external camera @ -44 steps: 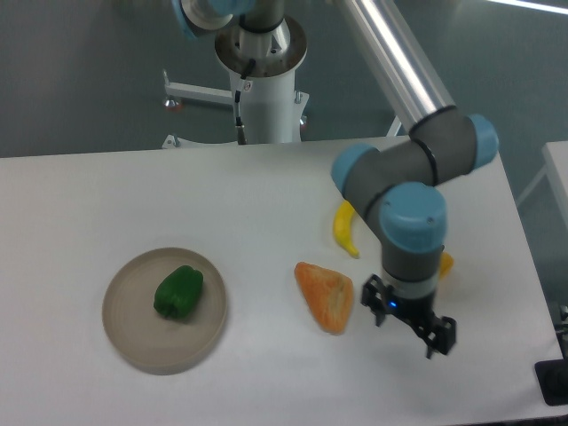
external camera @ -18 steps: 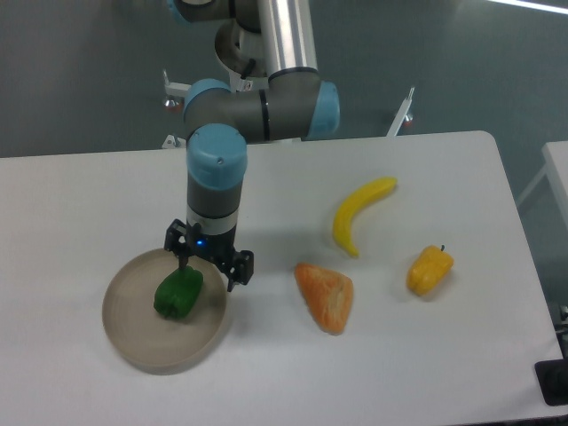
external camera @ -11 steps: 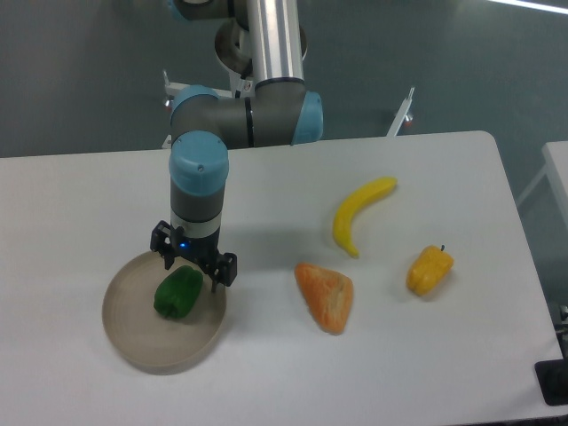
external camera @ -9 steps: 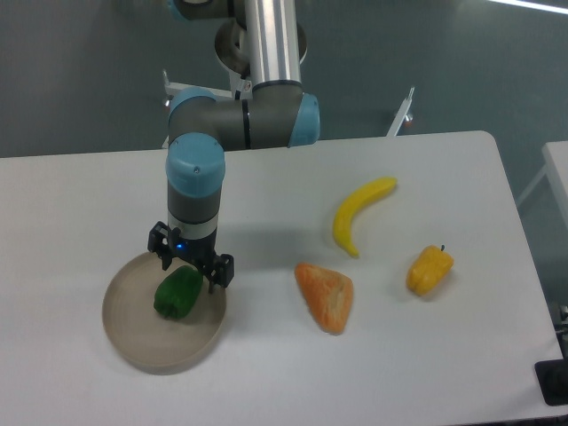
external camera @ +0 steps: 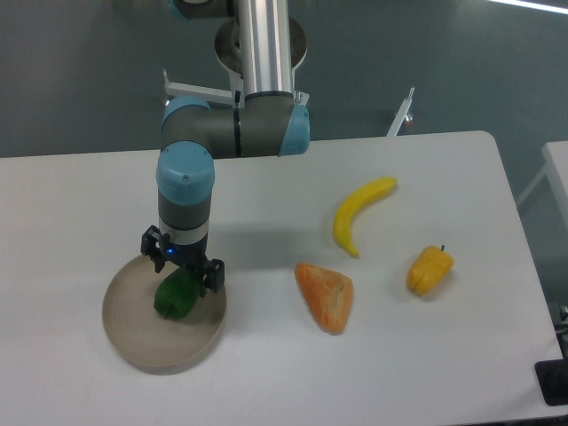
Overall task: Pick up the green pepper from the plate
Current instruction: 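Lower the gripper around the green pepper, then close the gripper on the green pepper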
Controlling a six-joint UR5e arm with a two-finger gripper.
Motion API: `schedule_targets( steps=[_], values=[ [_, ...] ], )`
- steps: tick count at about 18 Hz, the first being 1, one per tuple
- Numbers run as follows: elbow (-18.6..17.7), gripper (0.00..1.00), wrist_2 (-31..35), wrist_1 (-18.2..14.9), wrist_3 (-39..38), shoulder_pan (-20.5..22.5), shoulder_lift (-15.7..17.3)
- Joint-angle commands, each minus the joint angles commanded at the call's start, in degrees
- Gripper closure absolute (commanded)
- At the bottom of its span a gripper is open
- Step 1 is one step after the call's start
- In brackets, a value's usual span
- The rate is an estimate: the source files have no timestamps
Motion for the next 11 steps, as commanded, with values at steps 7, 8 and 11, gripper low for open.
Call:
schedule_targets(
  steps=[7, 8, 11],
  values=[
    [0.2, 0.12, 0.2, 0.0, 0.0, -0.2, -0.4],
    [0.1, 0.26, 0.2, 0.0, 0.0, -0.3, -0.4],
    [0.2, 0.5, 0.1, 0.0, 0.0, -0.2, -0.4]
  ],
)
